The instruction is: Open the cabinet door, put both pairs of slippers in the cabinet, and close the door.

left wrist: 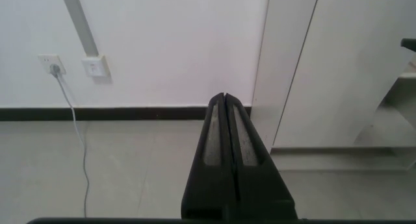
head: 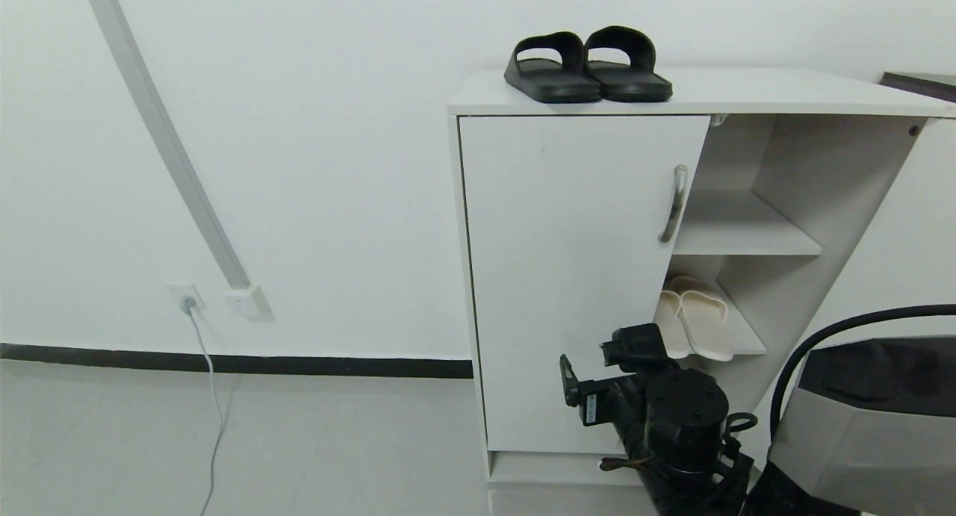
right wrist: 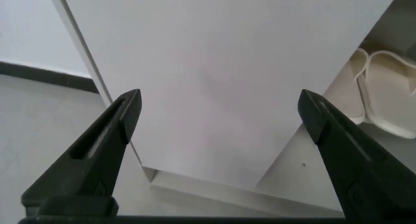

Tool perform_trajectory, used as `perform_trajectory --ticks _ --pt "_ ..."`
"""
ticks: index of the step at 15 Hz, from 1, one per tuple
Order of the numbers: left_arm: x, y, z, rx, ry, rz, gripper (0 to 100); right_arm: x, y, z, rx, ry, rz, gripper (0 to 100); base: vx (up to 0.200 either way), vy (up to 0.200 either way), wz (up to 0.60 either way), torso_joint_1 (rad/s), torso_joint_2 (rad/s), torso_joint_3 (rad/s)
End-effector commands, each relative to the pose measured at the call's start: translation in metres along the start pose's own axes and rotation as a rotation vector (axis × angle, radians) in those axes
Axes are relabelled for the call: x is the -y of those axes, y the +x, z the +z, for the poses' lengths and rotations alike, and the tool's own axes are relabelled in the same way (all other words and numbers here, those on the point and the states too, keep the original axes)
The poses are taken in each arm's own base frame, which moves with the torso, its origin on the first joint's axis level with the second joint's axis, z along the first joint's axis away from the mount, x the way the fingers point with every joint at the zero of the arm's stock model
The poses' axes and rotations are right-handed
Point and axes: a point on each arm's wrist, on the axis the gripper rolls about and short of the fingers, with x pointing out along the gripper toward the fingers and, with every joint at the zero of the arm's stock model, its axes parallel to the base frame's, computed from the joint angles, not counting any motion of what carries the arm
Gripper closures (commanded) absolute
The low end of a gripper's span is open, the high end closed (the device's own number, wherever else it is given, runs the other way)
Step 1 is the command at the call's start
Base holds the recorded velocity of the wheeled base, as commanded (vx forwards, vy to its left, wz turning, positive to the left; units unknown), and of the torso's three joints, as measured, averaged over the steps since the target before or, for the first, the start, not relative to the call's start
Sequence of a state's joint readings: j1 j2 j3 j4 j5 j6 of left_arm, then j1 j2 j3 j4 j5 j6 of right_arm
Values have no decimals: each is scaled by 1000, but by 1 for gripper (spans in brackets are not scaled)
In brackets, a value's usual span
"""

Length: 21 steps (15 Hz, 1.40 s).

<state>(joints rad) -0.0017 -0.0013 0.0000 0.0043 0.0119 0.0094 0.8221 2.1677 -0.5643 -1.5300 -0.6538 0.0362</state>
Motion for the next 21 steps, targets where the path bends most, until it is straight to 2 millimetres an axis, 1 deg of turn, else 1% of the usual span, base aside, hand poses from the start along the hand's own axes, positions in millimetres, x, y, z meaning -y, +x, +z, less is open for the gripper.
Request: perform_trajectory --ticks 1,10,21 --pt "0 0 0 -2 0 1 100 -1 0 0 0 0 2 0 0 0 0 36 -413 -344" --pt "0 0 0 -2 0 1 100 -1 0 -4 -11 -10 3 0 0 0 0 102 -445 -345" --pt "0 0 0 -2 0 1 100 -1 0 -4 -11 -10 2 0 0 0 0 184 -498 -321"
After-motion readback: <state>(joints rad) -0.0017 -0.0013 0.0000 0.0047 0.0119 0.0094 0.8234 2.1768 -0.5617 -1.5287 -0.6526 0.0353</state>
